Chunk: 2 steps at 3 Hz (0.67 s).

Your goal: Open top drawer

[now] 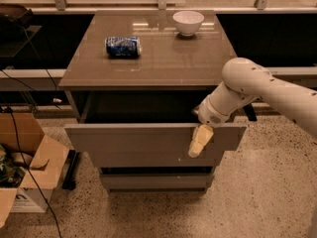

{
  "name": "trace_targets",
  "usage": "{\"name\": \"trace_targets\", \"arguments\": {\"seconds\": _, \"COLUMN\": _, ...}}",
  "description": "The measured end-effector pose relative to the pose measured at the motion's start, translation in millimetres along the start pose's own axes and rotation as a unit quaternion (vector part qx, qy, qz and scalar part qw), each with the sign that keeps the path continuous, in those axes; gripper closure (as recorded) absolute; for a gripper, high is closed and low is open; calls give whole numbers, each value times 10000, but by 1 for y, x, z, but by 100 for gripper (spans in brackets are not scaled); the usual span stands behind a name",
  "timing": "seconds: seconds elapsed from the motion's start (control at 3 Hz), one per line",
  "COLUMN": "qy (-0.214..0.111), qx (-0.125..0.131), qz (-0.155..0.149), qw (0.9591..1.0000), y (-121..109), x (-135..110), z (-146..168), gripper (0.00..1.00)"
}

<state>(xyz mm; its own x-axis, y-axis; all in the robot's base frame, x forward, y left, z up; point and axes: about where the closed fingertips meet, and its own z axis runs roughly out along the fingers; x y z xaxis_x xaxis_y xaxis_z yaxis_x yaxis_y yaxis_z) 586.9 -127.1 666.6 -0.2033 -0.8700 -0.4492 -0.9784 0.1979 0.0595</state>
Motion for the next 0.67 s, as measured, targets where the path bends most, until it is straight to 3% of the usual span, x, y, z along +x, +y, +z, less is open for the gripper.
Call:
{"name": "trace_targets", "arguments": {"seconds": 0.33, "qy": 39, "qx": -150, "qz": 252, "qw": 9996, "y": 15, "x": 19, "z": 10, "gripper": 0}}
{"name": "trace_targets", "arguments": {"seconds": 0.67, "qy": 73, "qx": -157, "qz": 277, "qw": 9995, "y": 19, "x": 19, "z": 10, "gripper": 19}}
